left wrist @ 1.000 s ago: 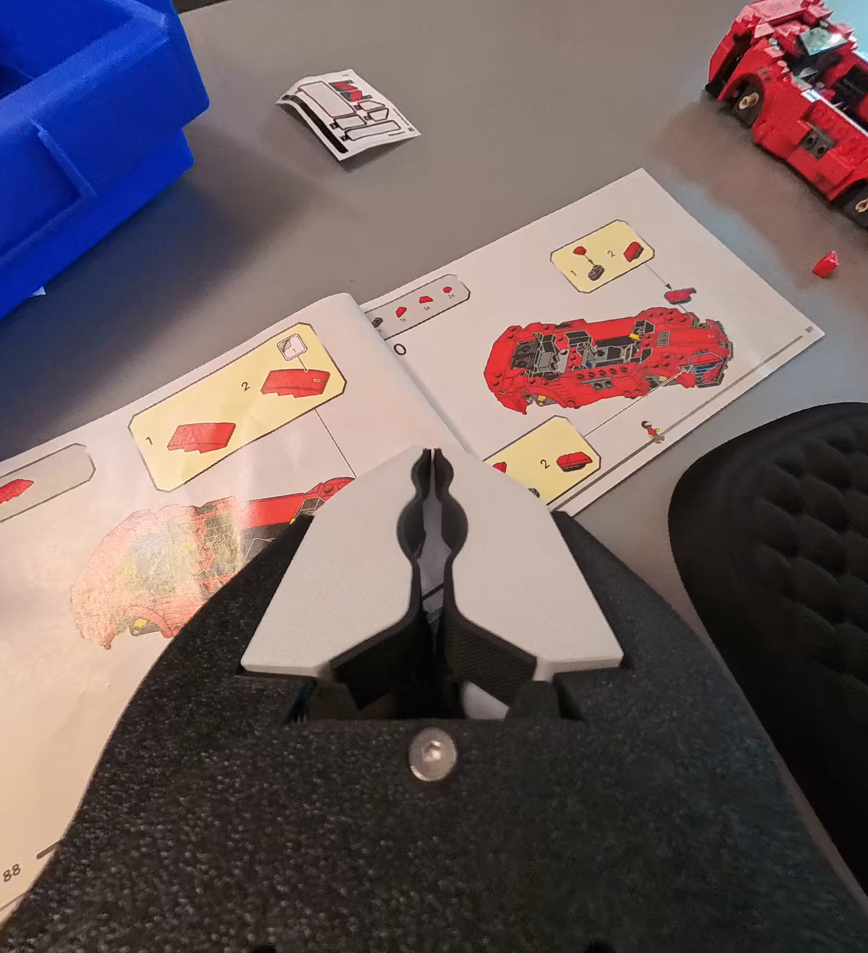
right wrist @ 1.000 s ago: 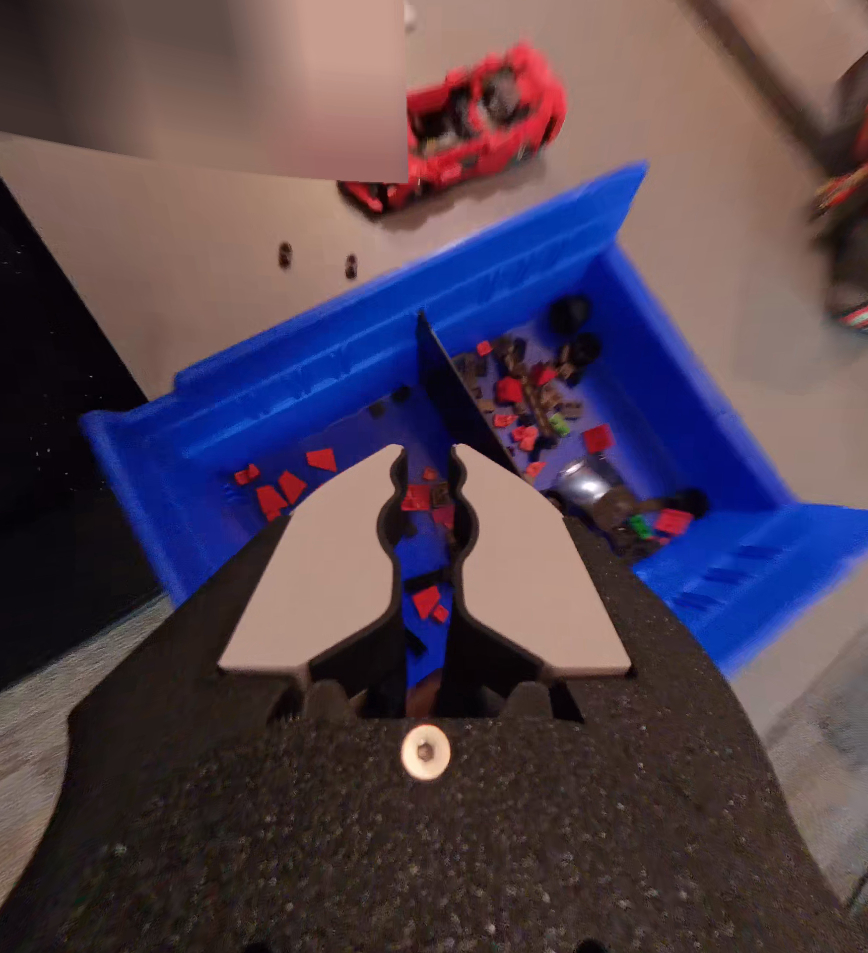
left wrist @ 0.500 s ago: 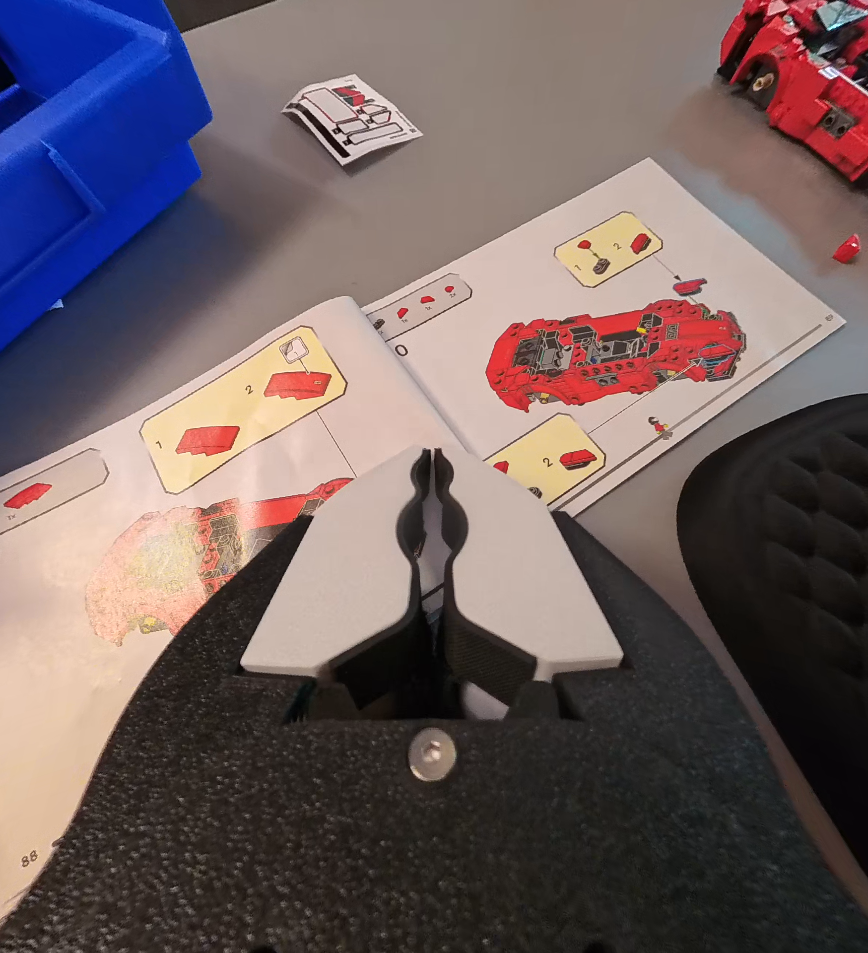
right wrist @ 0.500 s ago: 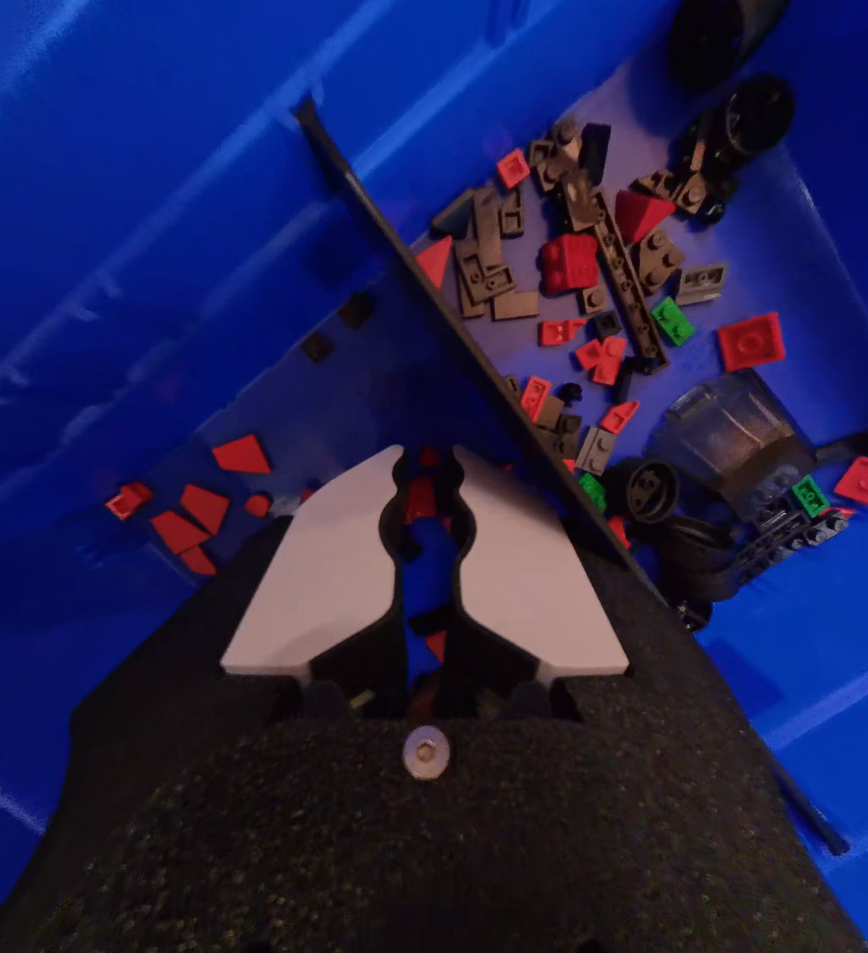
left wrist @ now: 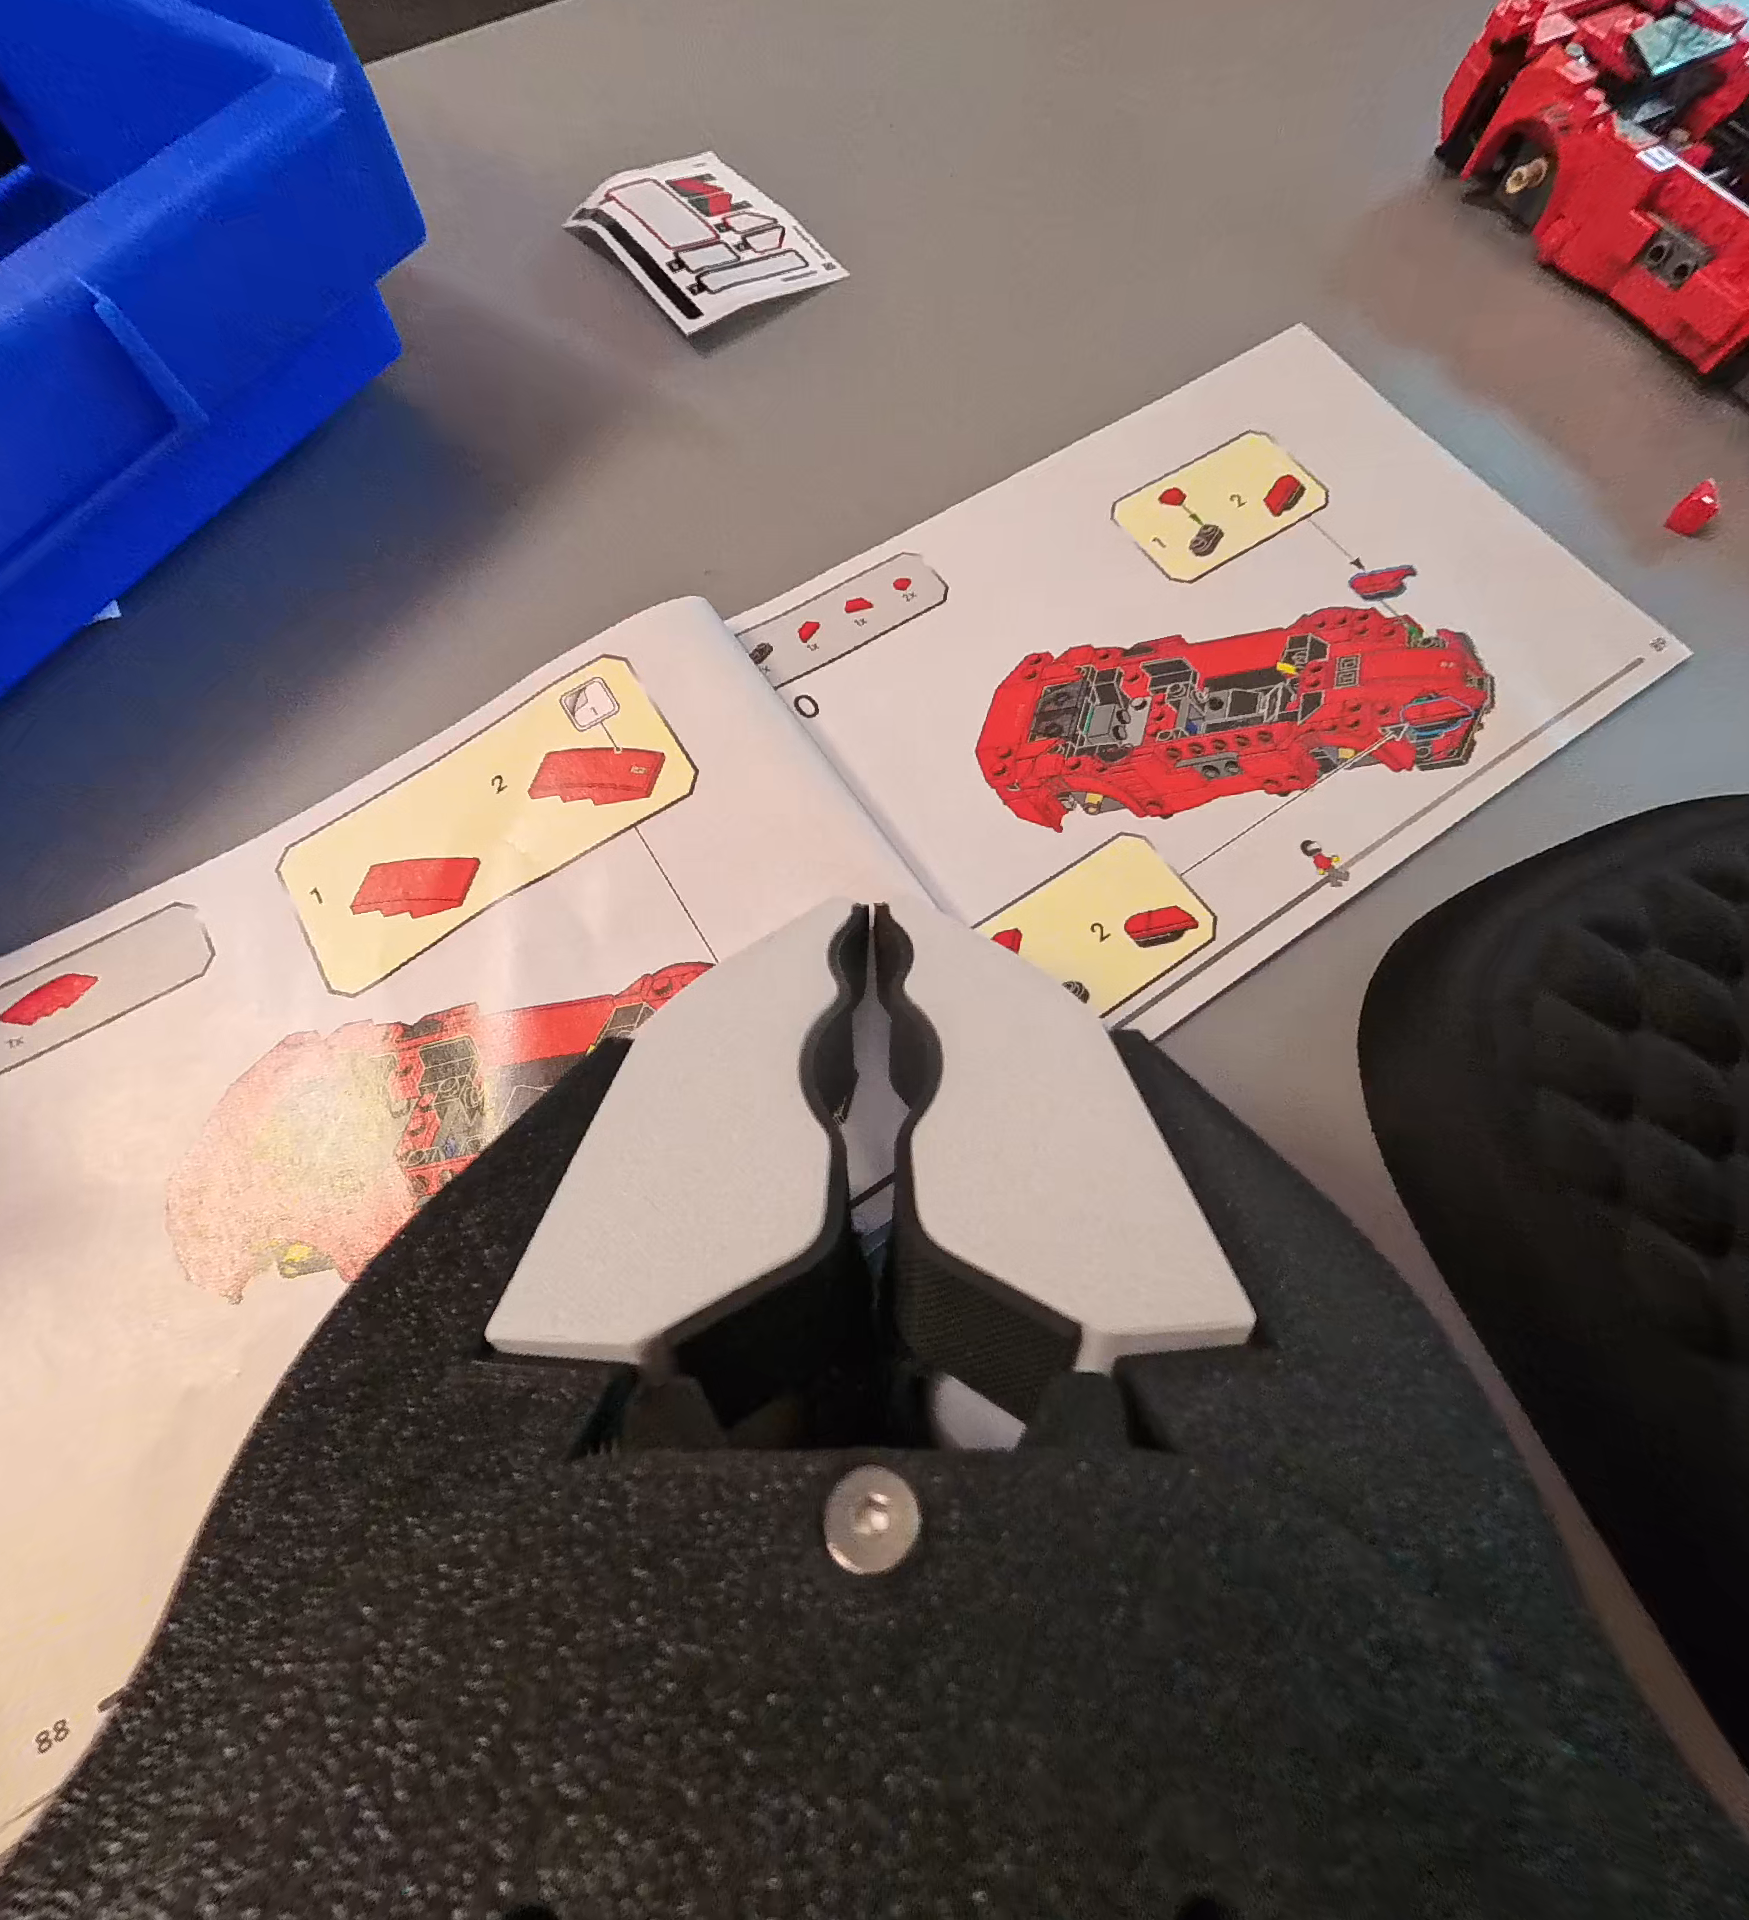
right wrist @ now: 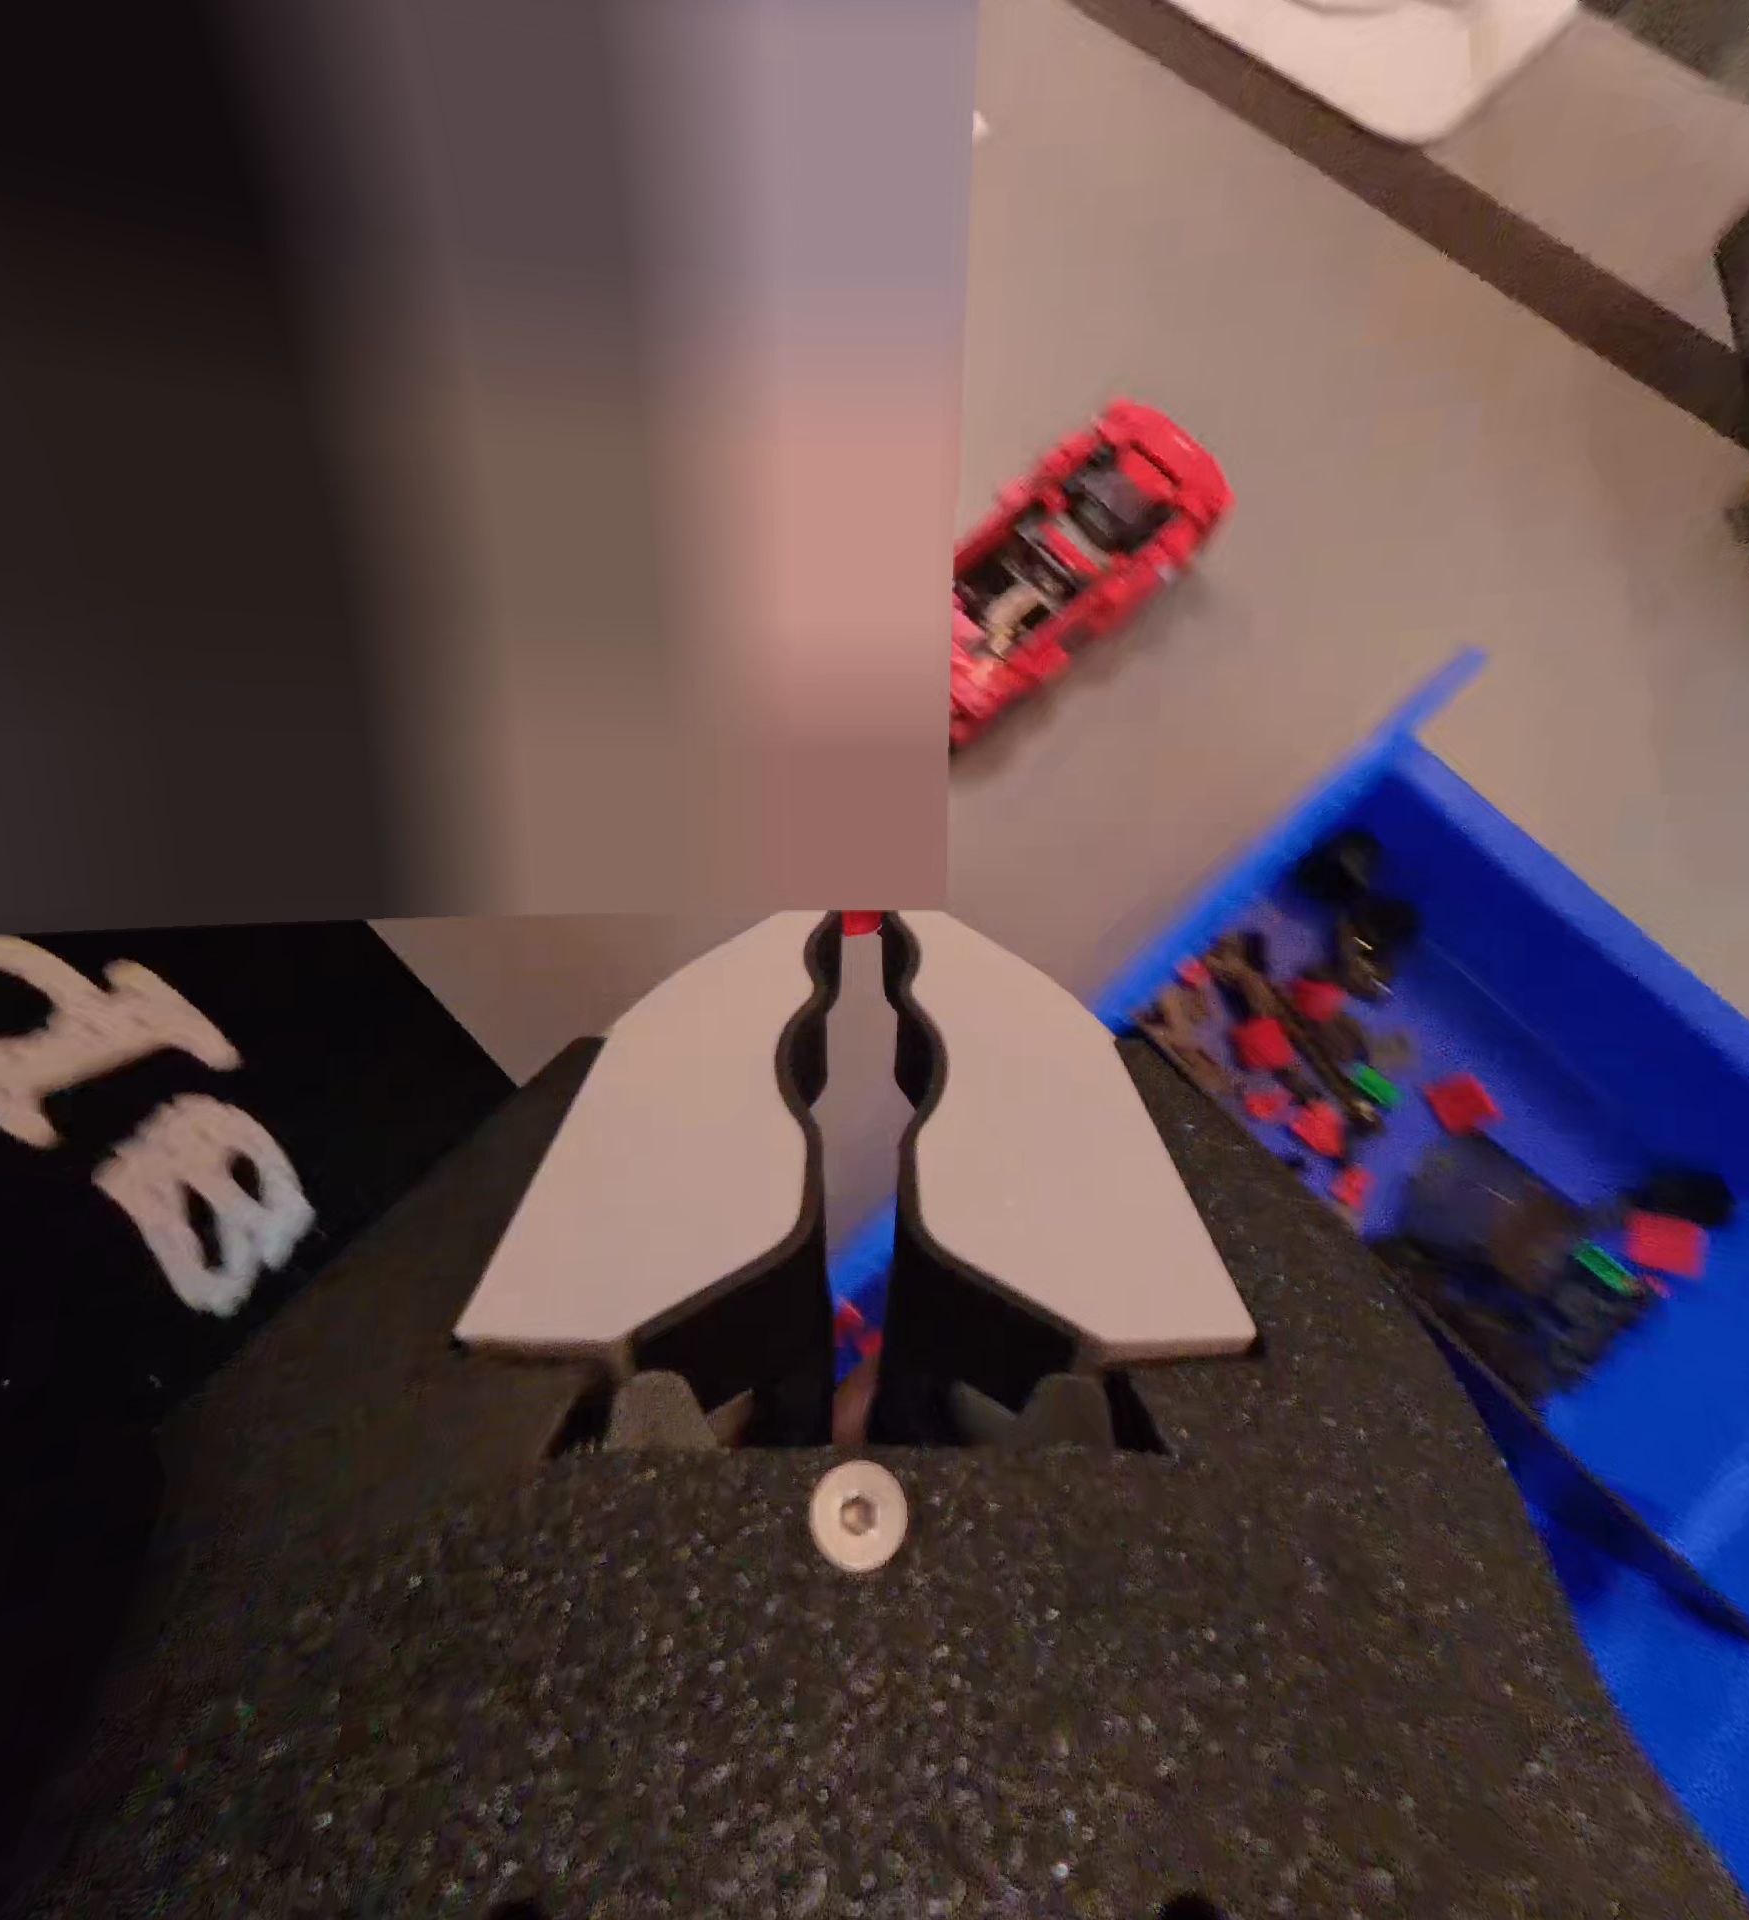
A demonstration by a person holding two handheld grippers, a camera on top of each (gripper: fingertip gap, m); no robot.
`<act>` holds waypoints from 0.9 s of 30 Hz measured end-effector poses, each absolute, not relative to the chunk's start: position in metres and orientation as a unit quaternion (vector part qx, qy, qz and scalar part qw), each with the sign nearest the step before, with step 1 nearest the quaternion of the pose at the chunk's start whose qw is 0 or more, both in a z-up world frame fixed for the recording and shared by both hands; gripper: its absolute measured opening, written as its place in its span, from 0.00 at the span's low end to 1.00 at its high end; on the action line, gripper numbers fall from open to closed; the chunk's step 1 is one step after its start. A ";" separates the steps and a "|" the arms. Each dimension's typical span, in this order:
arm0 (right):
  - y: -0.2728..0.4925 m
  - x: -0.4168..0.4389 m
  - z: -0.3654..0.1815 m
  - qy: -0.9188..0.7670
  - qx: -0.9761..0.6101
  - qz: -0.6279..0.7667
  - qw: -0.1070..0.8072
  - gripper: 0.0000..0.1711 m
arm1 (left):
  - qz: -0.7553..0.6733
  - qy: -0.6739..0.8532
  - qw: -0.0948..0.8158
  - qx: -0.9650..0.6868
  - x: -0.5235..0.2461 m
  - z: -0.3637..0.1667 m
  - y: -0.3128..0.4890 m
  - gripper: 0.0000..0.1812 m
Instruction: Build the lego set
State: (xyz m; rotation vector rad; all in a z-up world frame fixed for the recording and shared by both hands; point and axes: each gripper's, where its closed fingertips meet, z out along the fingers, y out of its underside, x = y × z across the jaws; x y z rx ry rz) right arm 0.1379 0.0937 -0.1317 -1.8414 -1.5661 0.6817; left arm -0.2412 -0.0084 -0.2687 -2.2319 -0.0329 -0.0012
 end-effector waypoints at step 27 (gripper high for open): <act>0.062 0.093 -0.274 -0.643 -0.706 -0.077 0.285 0.15 | -0.072 -0.021 0.441 -0.895 -0.236 -0.267 -0.010 0.01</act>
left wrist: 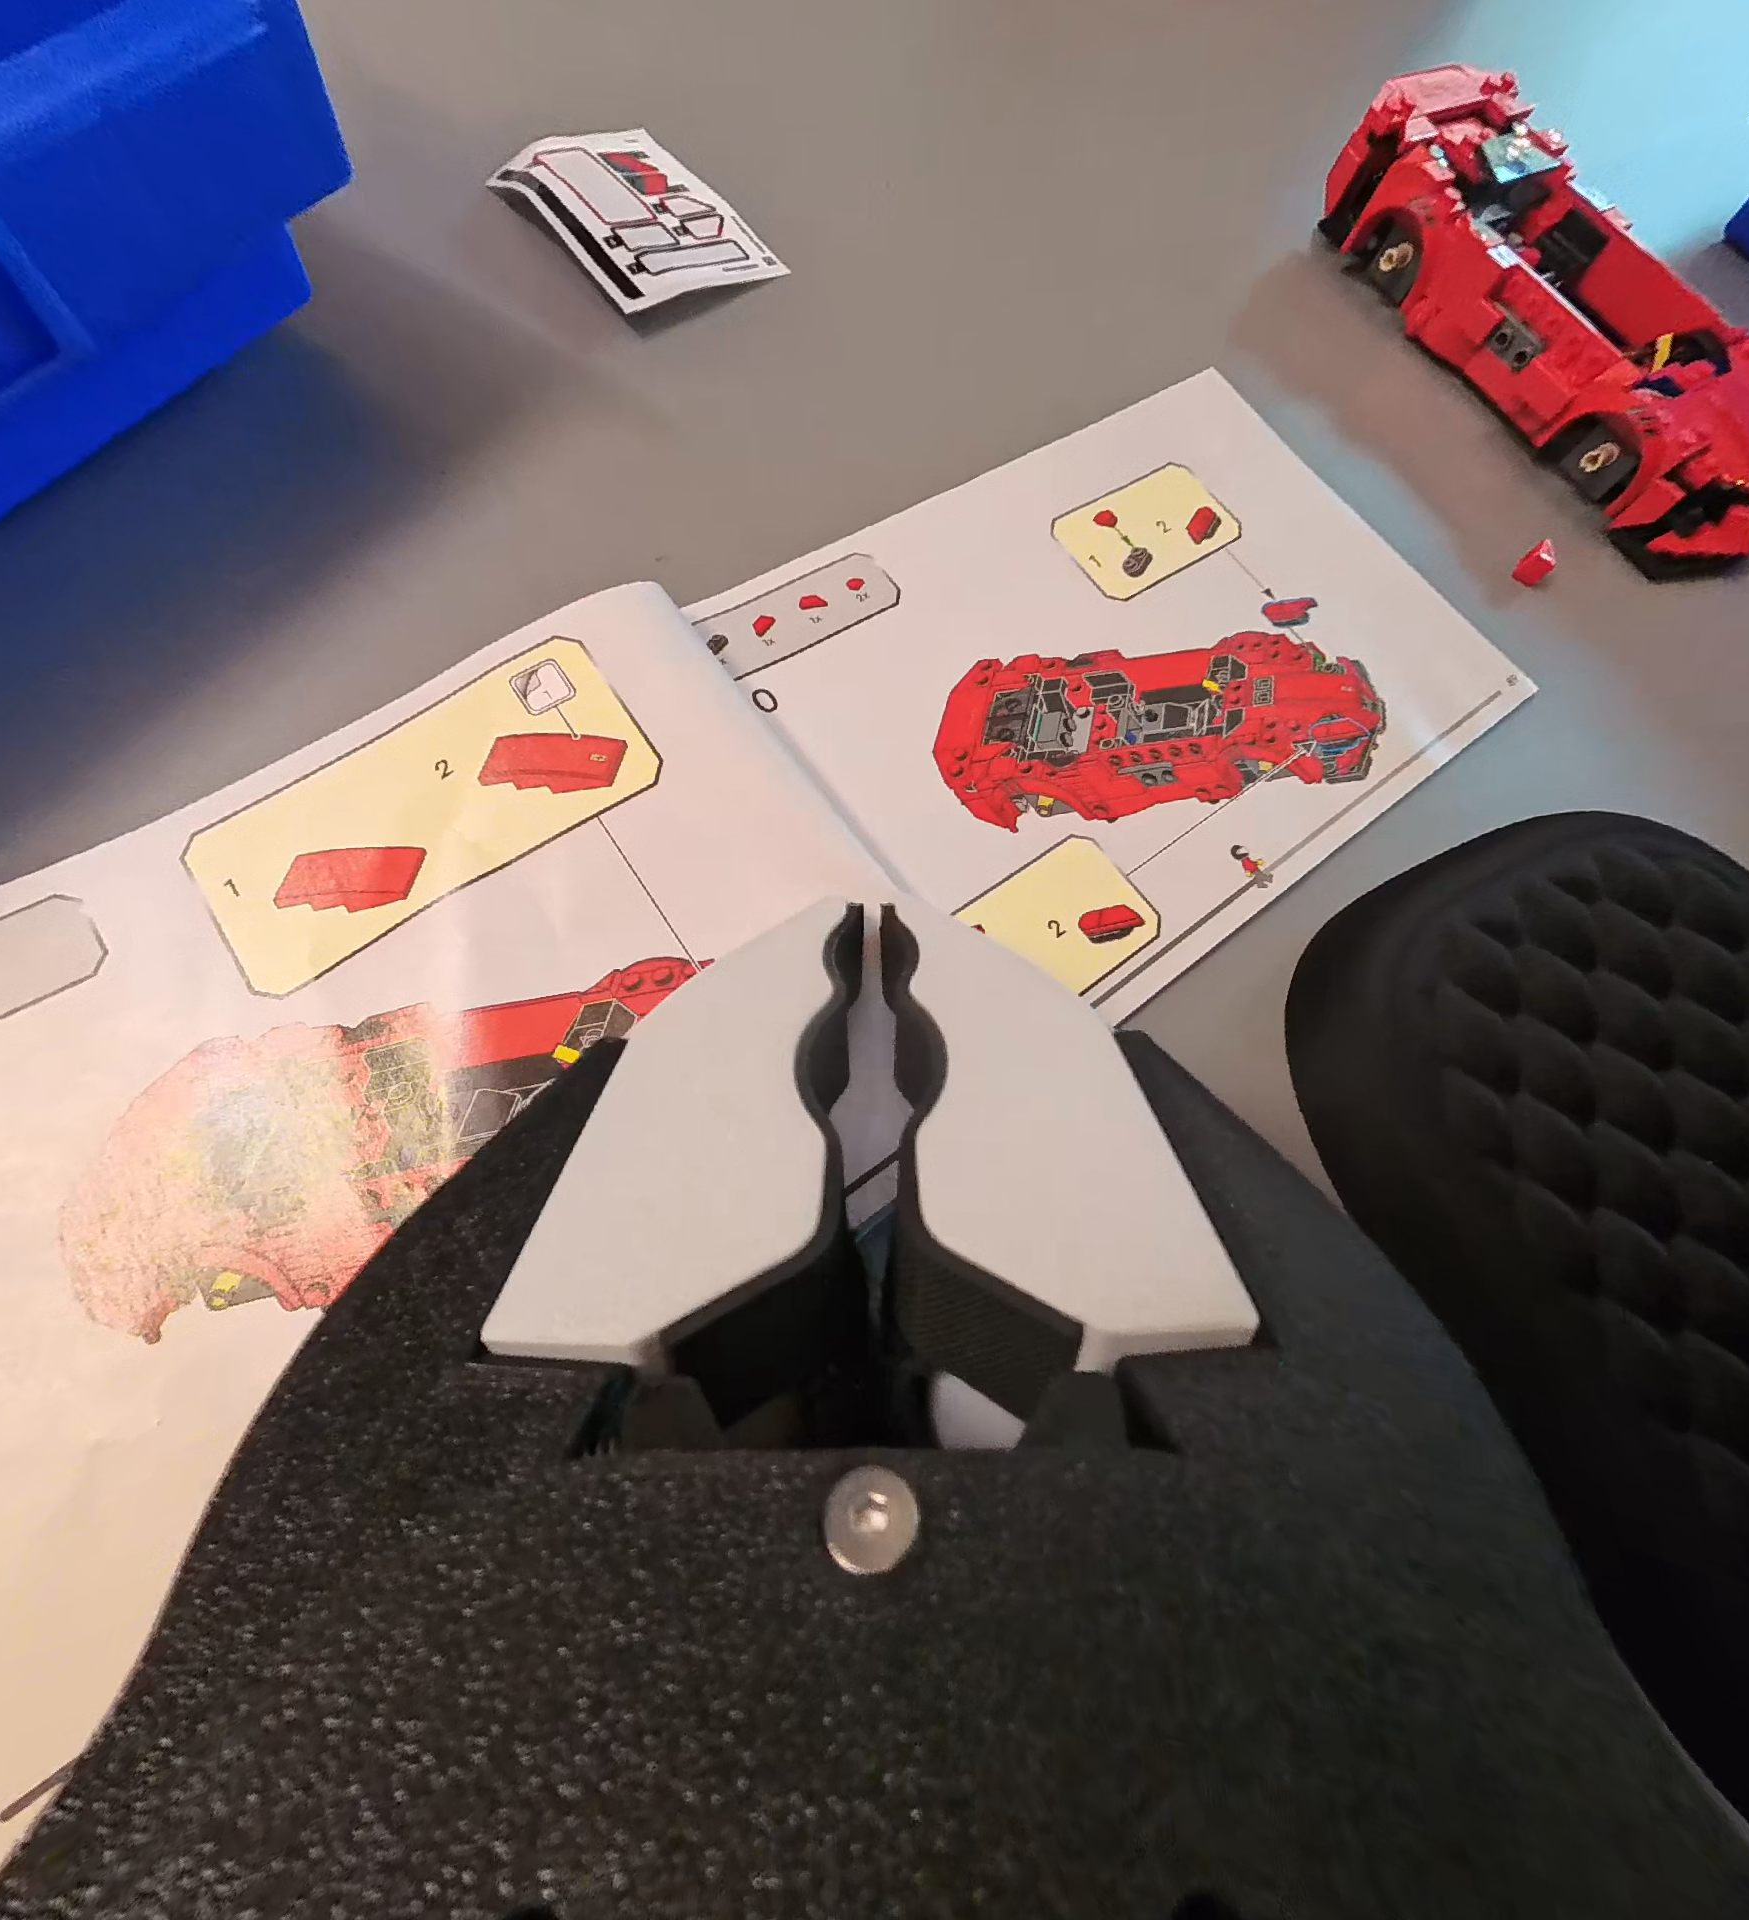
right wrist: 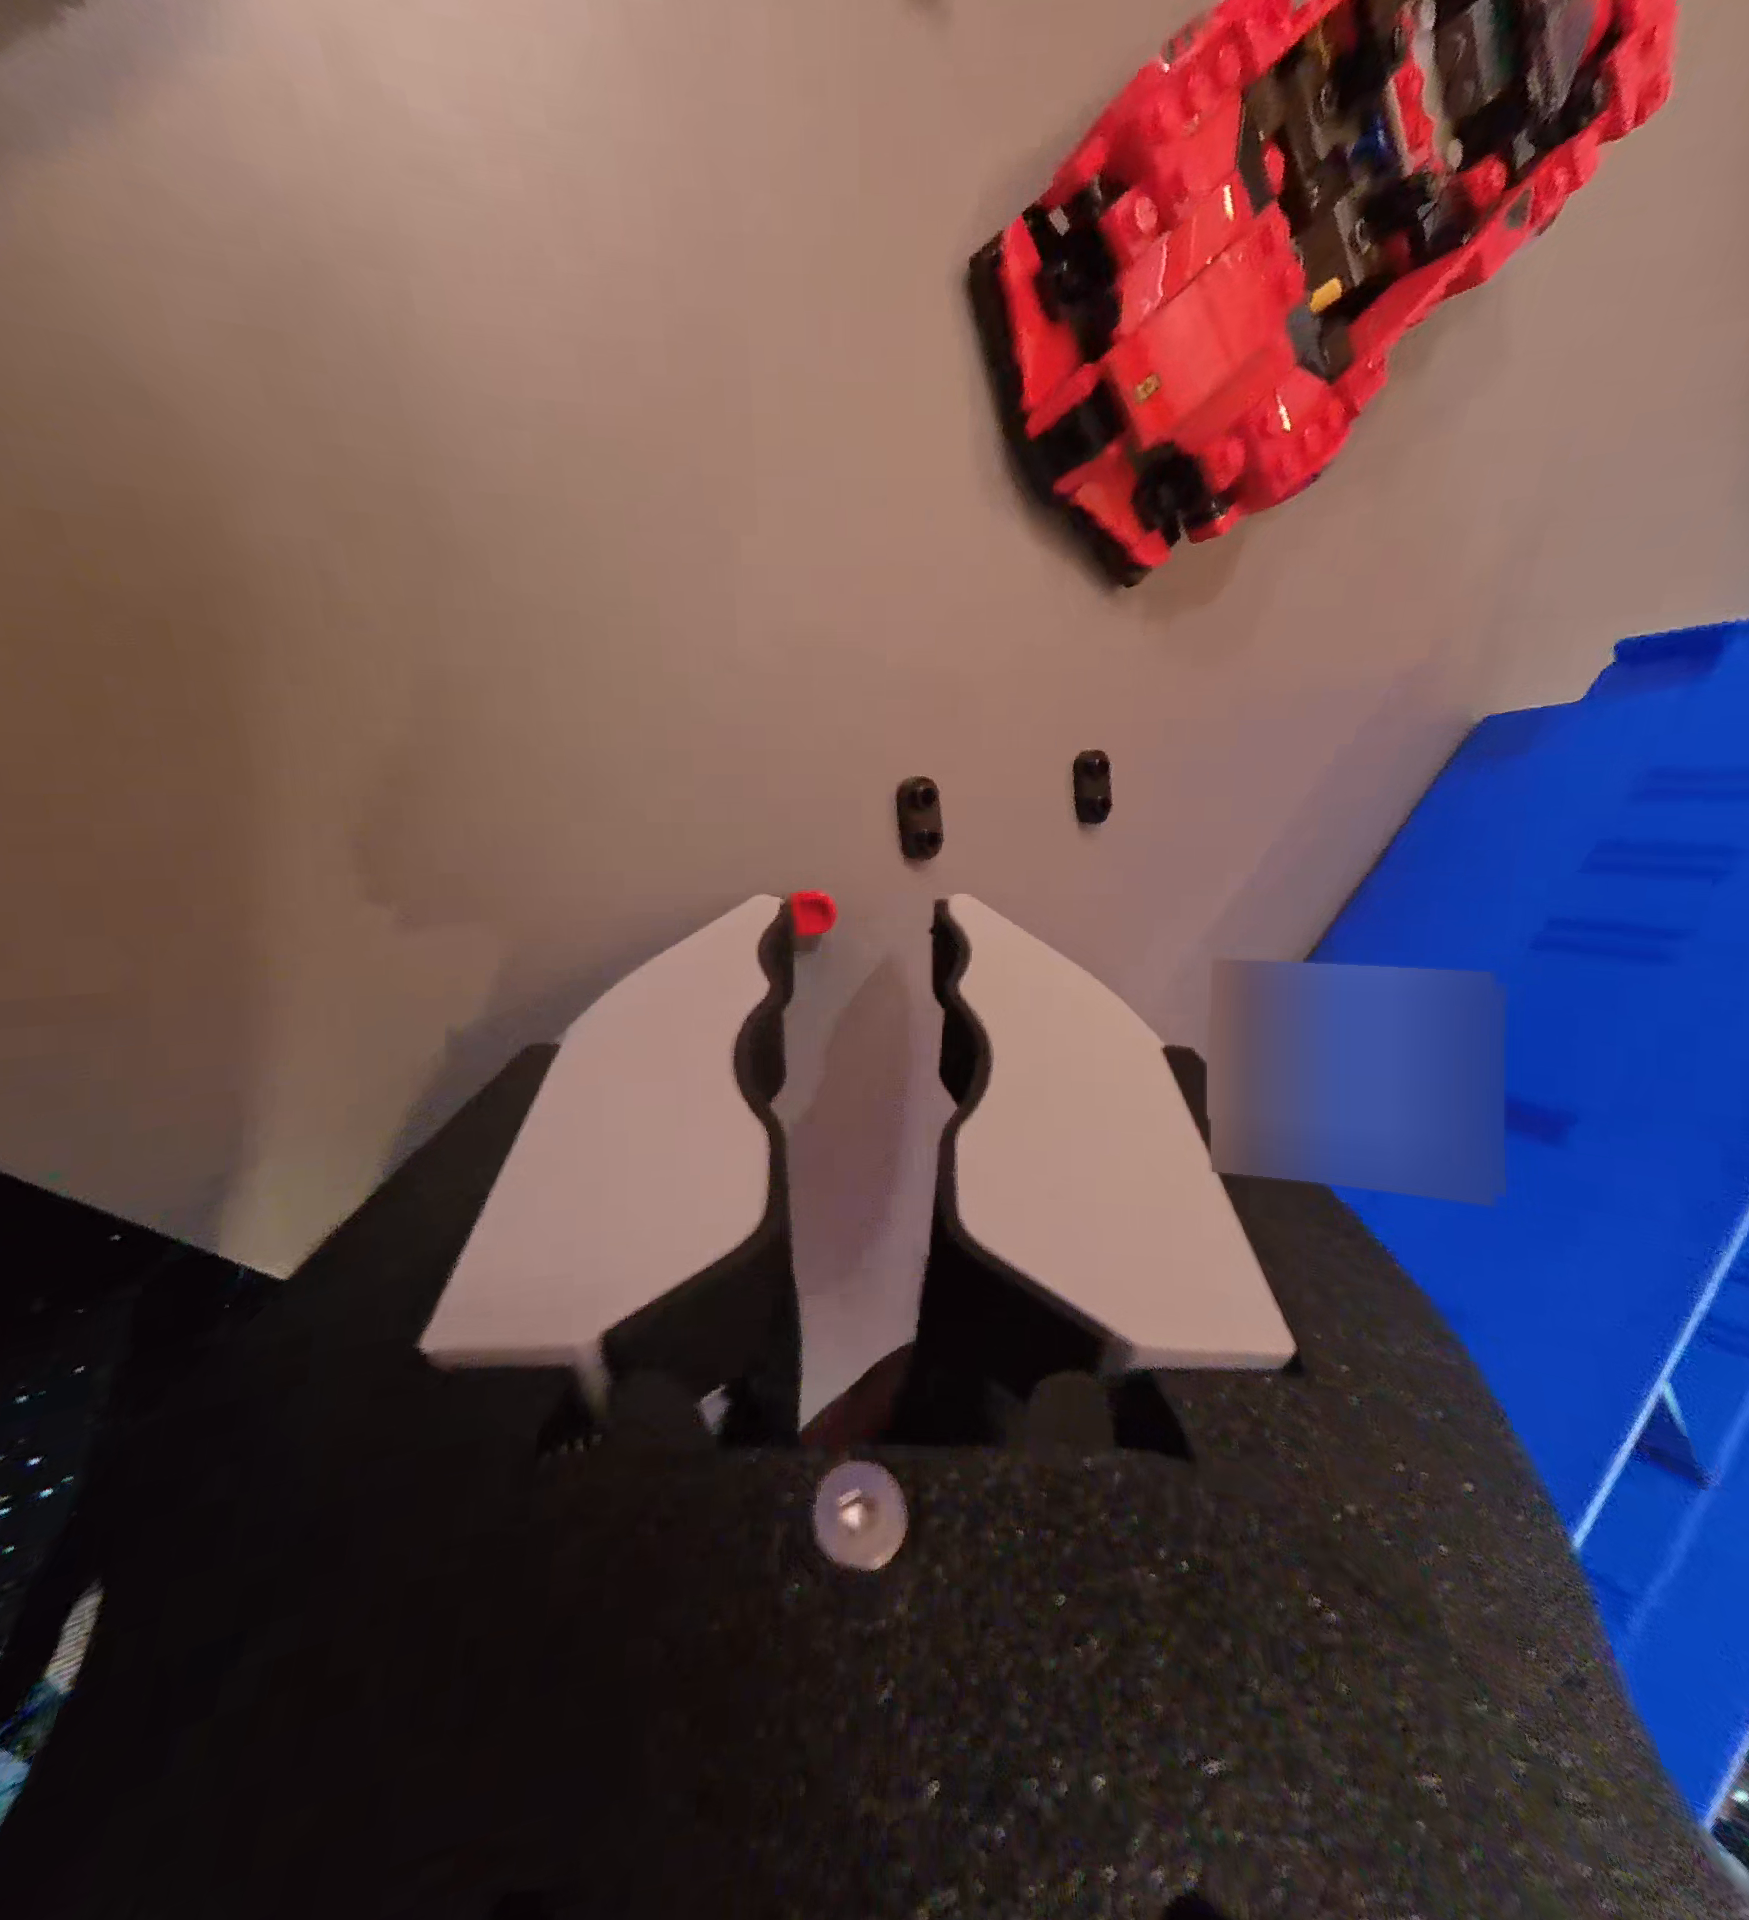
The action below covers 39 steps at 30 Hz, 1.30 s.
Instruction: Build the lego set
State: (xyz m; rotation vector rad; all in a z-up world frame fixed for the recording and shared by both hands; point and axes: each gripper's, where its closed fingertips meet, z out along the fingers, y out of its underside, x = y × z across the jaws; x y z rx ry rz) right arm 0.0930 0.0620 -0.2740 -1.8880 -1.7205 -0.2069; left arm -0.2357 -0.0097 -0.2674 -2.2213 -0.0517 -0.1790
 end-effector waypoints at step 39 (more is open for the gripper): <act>0.077 0.077 -0.222 -0.697 -0.546 -0.197 0.422 0.12 | -0.071 -0.017 0.439 -0.895 -0.235 -0.267 -0.011 0.02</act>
